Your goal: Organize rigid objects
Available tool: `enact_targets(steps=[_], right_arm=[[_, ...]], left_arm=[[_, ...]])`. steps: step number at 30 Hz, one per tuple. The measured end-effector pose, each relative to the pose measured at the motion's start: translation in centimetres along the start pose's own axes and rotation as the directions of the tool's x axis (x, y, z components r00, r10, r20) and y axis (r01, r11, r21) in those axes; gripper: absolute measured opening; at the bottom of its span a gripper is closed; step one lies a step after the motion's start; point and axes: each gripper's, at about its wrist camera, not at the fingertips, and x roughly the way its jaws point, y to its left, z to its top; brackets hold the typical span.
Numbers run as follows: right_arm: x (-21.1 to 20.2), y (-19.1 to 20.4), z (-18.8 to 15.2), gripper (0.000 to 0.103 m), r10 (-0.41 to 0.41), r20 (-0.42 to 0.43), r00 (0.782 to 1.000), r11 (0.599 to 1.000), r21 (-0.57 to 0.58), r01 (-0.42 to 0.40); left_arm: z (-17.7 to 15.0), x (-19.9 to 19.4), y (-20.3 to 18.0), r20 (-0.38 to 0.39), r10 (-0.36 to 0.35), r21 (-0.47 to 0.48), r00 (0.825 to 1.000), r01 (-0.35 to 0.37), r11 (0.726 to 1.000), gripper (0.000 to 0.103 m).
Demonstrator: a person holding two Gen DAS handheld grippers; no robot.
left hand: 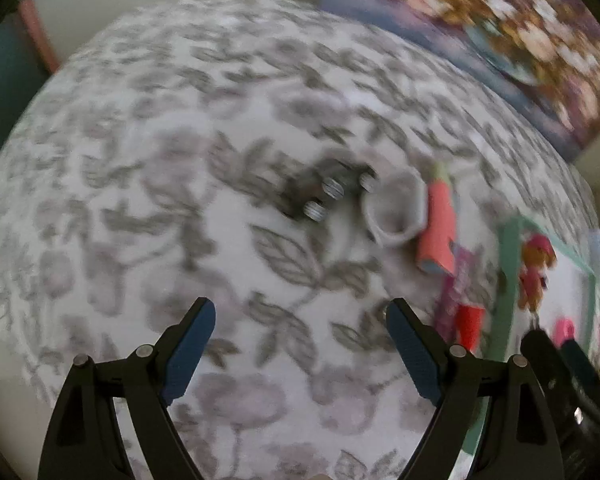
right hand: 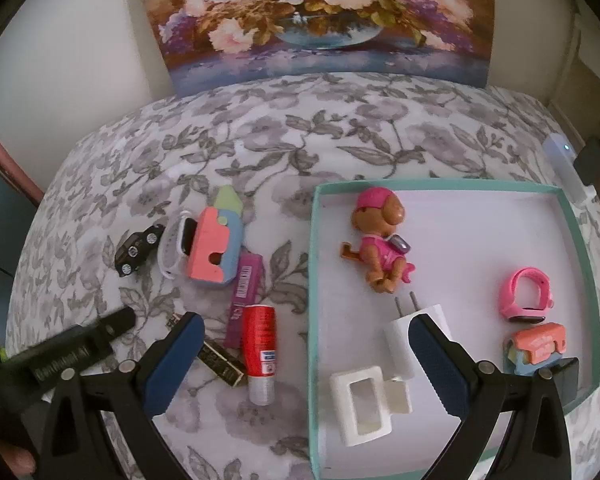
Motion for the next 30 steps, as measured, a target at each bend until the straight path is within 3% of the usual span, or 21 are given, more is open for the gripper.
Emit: enact_targets(steps=[14,22,30], right_arm=[[0.0,-2.8,0.4,0.103,-0.024,-0.009,1.0,0.998,0.061,0.025],[0.1,-3.2,0.3,0.103,-0.02,-0.014,1.0,0.997,0.075,0.021],[0.3,-3.8,0.2,0.103,-0.024,-0.028,0.999,0.996,0.085,0.027]], left_arm=[[-2.5,2.6,-4.3,-0.106,-0.016,0.215,0.994,0.039,0.976,0.088],[-4.3,3.5,-6.8,-0.166,-0.045,0.28,0.985,0.091,0.956,0.088],[-4.4,3.6,-8.3,-0.151,-0.057,0.342,0.987,0.107,0.934,0.088]])
